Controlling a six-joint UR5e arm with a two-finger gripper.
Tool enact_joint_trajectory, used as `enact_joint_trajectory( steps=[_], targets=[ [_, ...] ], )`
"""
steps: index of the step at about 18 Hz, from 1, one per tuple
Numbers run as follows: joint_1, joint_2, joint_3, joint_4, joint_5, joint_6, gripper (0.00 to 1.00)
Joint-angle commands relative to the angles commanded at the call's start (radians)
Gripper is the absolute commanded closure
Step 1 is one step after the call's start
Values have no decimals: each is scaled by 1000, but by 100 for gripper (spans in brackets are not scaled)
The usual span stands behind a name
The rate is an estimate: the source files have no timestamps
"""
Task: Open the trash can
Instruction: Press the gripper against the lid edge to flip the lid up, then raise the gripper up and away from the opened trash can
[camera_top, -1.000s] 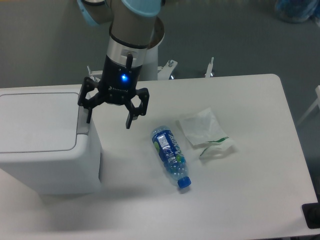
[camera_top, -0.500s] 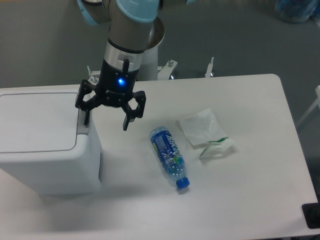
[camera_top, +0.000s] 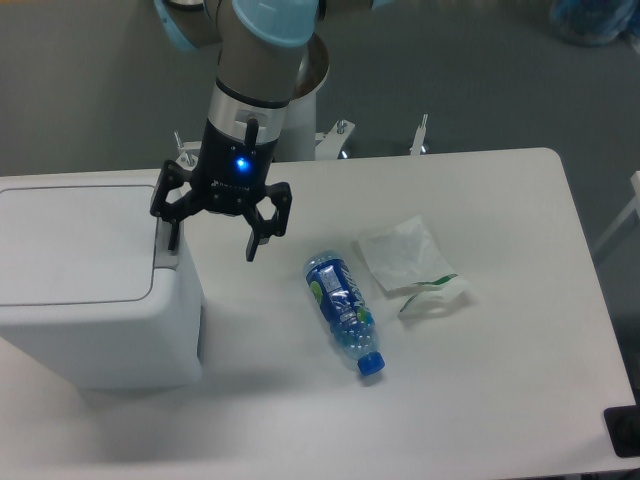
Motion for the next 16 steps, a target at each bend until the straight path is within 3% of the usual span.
enact_joint_trajectory(
  steps=[13, 16],
  targets=[
    [2, 9, -15, -2, 0, -2, 0],
    [11, 14, 12, -2, -9, -5, 0]
  ],
)
